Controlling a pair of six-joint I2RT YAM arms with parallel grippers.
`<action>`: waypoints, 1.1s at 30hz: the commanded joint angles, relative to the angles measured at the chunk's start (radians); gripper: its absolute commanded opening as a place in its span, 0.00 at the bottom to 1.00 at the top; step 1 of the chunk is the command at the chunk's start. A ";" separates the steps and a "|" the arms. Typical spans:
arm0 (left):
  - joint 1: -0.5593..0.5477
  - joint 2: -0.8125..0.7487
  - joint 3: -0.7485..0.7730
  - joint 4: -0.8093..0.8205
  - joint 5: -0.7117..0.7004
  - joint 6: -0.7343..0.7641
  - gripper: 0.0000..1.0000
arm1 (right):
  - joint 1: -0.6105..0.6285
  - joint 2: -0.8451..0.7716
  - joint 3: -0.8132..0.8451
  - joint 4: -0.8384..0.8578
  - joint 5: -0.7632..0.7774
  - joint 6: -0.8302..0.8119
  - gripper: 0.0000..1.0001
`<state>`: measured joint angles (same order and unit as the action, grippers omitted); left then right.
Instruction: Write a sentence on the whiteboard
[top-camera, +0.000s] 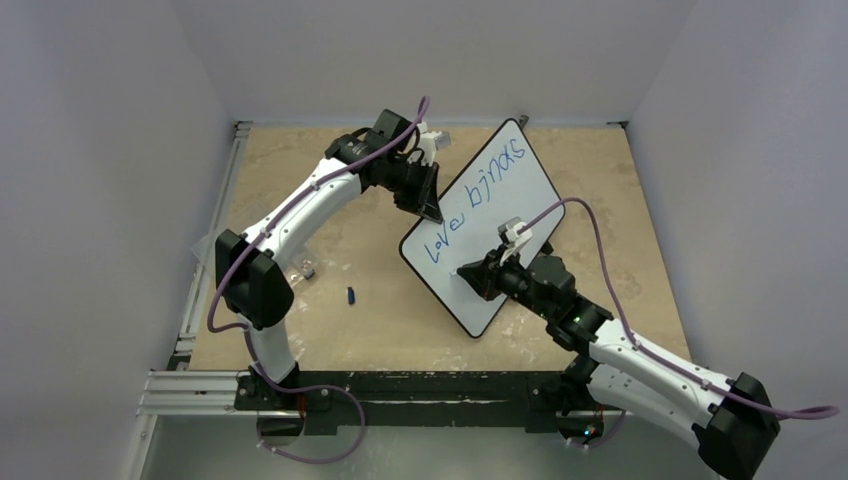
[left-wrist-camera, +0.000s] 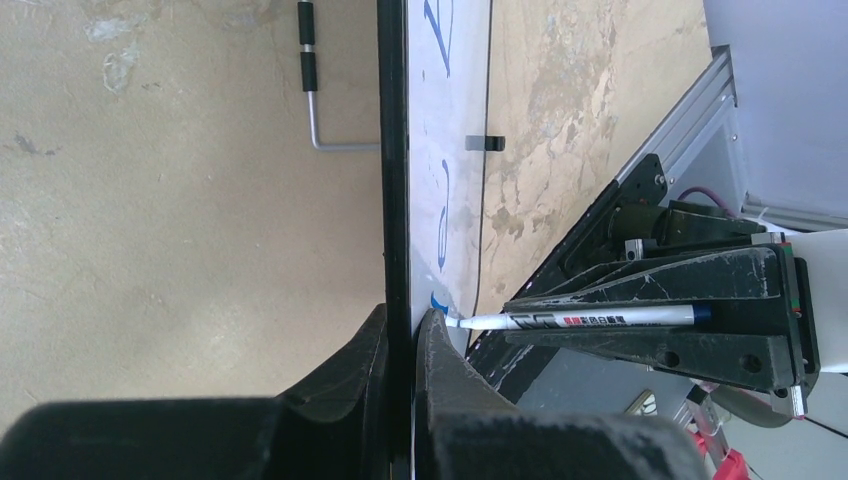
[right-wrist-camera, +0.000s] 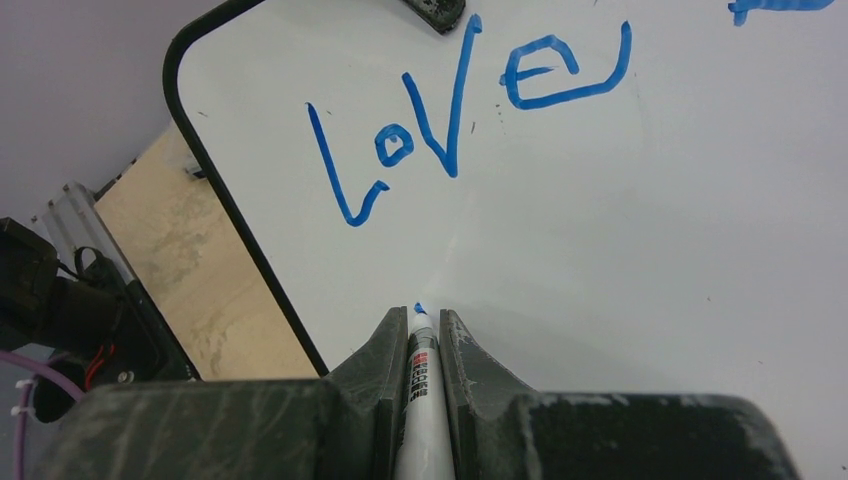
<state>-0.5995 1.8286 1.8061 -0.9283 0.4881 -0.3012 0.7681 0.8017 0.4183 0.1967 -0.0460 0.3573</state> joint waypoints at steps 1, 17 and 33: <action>-0.036 0.059 -0.031 -0.023 -0.105 0.071 0.00 | 0.007 -0.025 -0.020 -0.017 0.028 0.033 0.00; -0.036 0.054 -0.030 -0.022 -0.103 0.070 0.00 | 0.006 -0.016 -0.005 -0.116 0.120 0.076 0.00; -0.036 0.055 -0.031 -0.020 -0.103 0.070 0.00 | 0.007 0.052 0.087 -0.128 0.195 0.052 0.00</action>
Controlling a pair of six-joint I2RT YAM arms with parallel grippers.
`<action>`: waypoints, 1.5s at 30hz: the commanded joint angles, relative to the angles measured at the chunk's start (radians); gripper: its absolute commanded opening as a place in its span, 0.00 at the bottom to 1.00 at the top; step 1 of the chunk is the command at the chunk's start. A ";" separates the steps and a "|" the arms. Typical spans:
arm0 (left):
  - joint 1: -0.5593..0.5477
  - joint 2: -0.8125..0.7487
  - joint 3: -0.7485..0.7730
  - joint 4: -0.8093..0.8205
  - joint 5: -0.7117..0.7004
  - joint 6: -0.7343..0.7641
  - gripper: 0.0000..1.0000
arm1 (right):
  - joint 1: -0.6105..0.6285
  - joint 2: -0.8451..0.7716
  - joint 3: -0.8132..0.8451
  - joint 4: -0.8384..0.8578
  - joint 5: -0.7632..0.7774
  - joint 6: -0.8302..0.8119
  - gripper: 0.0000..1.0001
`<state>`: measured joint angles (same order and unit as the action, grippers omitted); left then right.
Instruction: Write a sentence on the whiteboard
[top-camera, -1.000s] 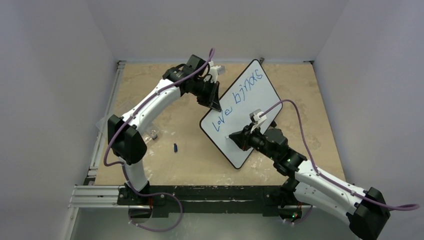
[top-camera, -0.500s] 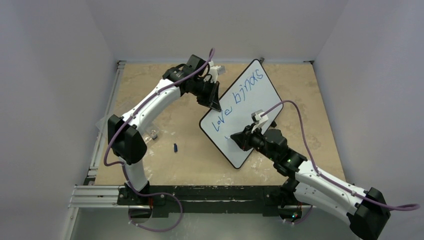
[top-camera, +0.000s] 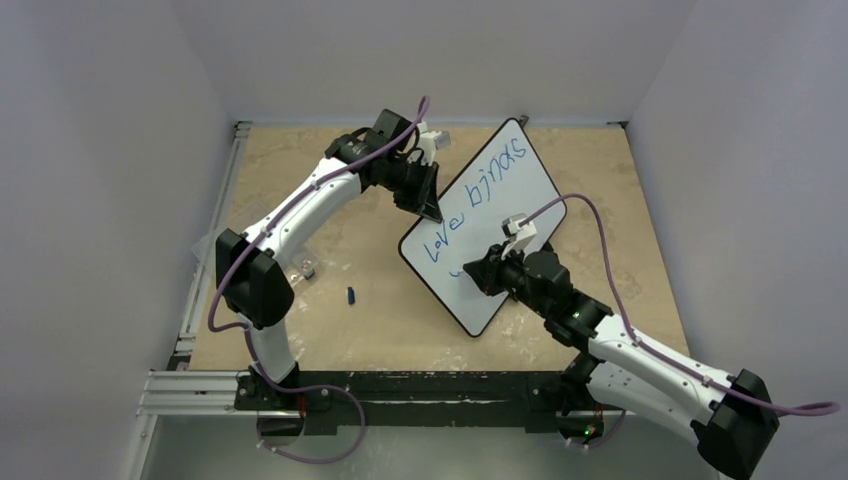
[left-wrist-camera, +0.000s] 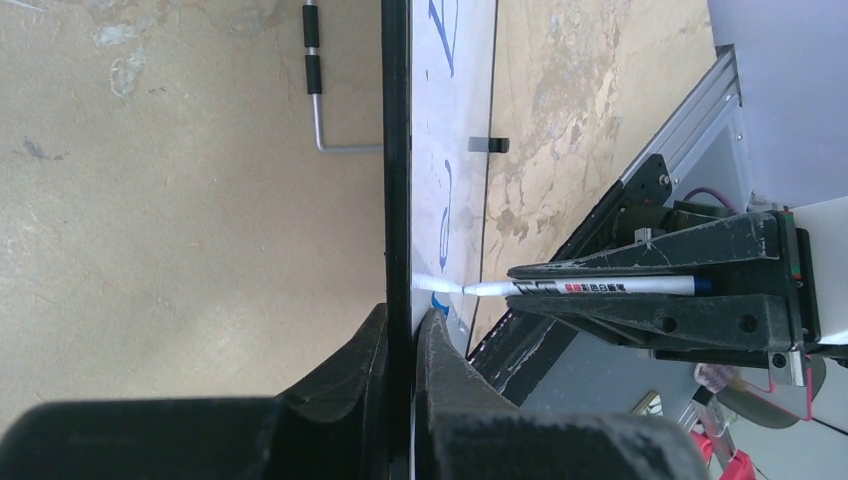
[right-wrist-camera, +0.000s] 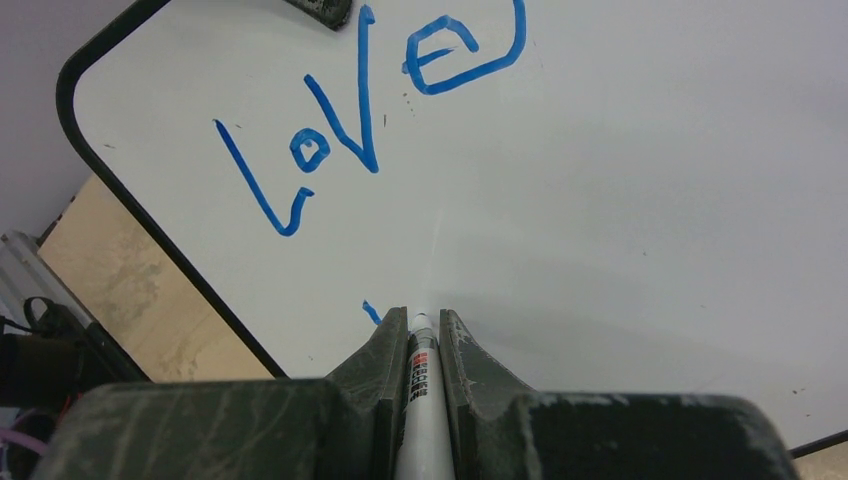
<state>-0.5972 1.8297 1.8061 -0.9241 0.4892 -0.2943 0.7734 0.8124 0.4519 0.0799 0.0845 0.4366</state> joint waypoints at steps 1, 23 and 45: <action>-0.038 0.054 -0.032 -0.025 -0.102 0.063 0.00 | 0.001 0.051 0.062 -0.007 0.065 -0.032 0.00; -0.038 0.057 -0.032 -0.025 -0.100 0.063 0.00 | 0.001 0.087 0.091 0.013 0.053 -0.031 0.00; -0.038 0.048 -0.029 -0.025 -0.099 0.061 0.00 | 0.000 -0.016 0.059 -0.124 0.254 0.050 0.00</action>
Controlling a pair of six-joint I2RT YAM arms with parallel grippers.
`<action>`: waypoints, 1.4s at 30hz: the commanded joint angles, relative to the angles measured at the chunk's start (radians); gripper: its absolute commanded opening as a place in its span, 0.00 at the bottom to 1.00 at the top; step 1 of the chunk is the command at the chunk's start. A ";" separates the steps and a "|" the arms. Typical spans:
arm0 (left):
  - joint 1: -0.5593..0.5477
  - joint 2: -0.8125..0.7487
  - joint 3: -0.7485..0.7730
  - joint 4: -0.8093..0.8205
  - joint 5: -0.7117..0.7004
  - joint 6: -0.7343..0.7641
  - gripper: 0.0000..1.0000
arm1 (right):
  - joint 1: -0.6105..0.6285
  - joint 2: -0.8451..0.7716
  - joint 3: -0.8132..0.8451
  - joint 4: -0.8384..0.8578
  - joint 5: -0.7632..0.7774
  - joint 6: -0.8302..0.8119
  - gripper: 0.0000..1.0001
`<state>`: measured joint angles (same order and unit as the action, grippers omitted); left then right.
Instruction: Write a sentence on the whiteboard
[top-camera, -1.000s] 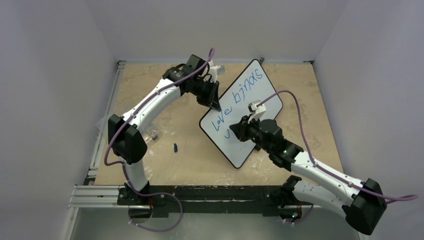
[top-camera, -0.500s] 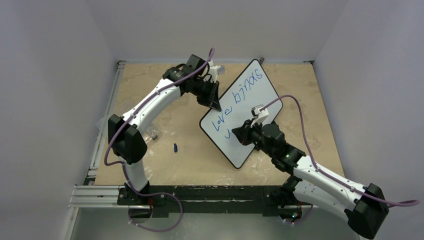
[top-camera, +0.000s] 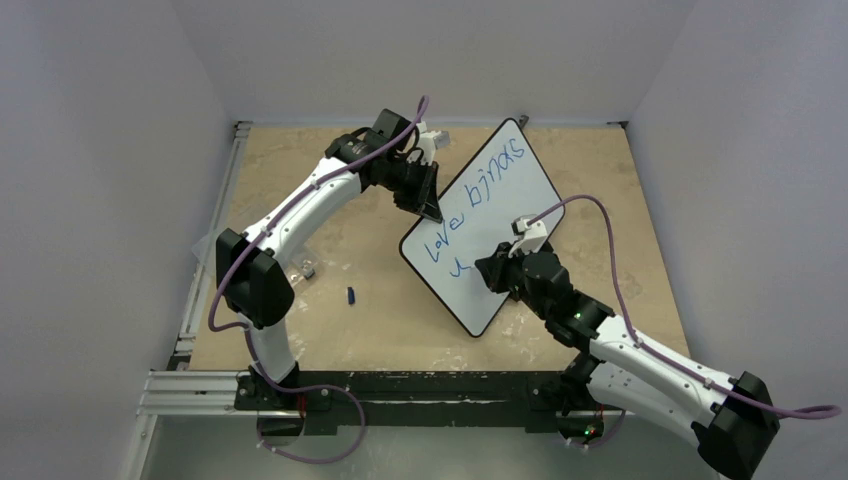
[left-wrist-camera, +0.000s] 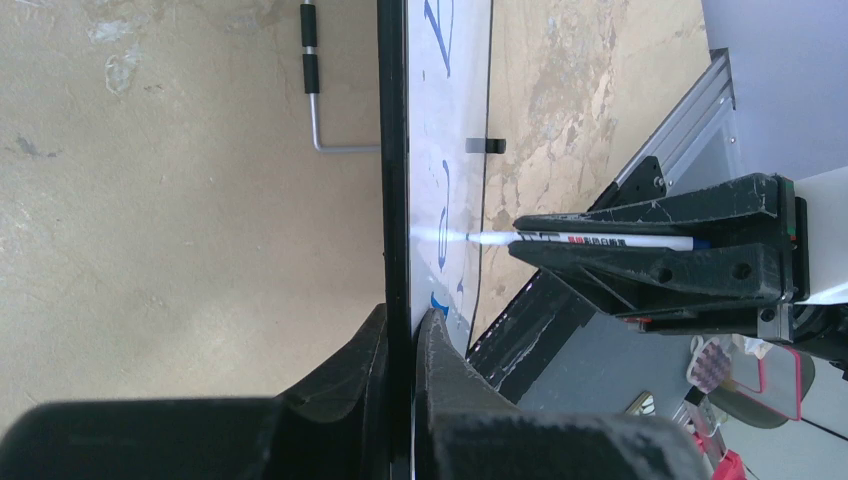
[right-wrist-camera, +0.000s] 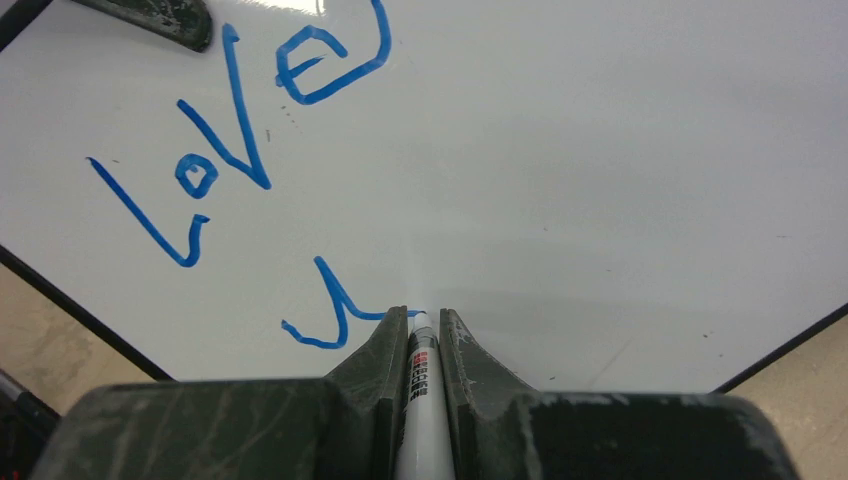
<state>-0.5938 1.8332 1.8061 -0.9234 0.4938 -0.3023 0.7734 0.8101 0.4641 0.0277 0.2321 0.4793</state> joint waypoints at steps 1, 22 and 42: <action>-0.041 0.043 -0.030 -0.026 -0.104 0.070 0.00 | 0.001 -0.024 0.052 -0.069 0.113 0.001 0.00; -0.042 0.046 -0.030 -0.026 -0.101 0.069 0.00 | 0.000 0.019 0.104 0.185 0.131 -0.062 0.00; -0.041 0.043 -0.032 -0.026 -0.098 0.069 0.00 | 0.000 0.128 0.093 0.232 0.133 -0.055 0.00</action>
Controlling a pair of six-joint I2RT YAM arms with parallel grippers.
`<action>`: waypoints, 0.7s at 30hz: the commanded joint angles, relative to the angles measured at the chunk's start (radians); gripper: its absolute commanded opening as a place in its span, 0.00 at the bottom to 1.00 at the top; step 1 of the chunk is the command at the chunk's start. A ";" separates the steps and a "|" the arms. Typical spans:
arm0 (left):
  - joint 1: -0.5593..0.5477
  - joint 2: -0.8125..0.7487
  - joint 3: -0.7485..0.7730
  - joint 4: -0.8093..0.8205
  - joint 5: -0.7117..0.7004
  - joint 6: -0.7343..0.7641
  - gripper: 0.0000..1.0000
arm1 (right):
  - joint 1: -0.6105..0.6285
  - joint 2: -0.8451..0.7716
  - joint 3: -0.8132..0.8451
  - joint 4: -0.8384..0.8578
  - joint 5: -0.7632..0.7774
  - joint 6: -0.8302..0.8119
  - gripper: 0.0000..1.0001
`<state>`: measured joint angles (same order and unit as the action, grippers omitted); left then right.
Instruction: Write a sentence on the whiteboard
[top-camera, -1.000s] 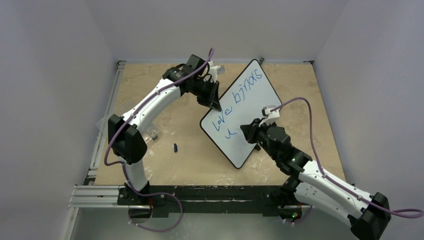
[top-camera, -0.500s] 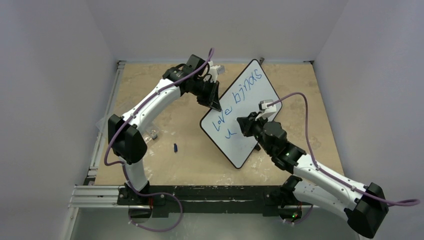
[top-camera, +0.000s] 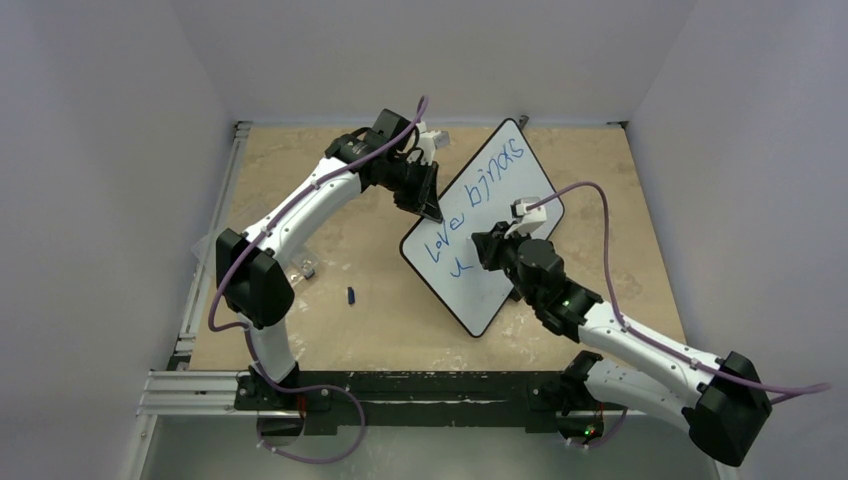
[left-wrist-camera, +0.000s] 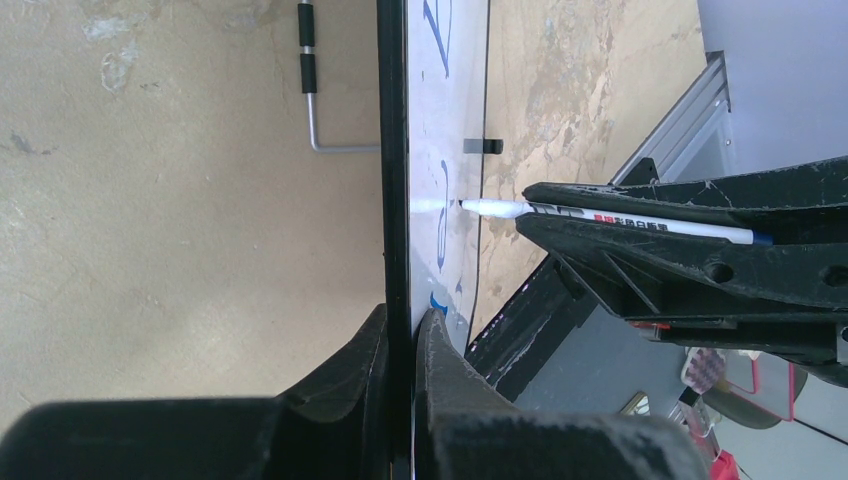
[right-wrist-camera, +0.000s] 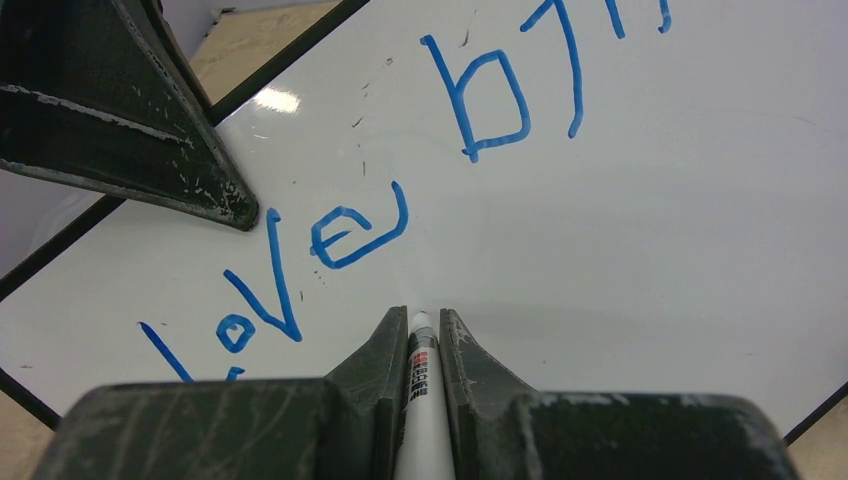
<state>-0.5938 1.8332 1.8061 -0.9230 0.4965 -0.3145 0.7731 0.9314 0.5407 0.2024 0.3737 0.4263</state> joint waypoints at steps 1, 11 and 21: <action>-0.041 0.043 -0.032 -0.025 -0.101 0.080 0.00 | 0.000 0.007 0.011 0.057 -0.017 0.001 0.00; -0.041 0.046 -0.030 -0.026 -0.101 0.080 0.00 | 0.000 -0.003 -0.042 0.073 -0.077 0.023 0.00; -0.041 0.045 -0.032 -0.025 -0.100 0.078 0.00 | 0.000 -0.039 -0.095 0.082 -0.151 0.054 0.00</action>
<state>-0.5938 1.8332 1.8061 -0.9245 0.4934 -0.3149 0.7704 0.9043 0.4728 0.2806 0.2886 0.4526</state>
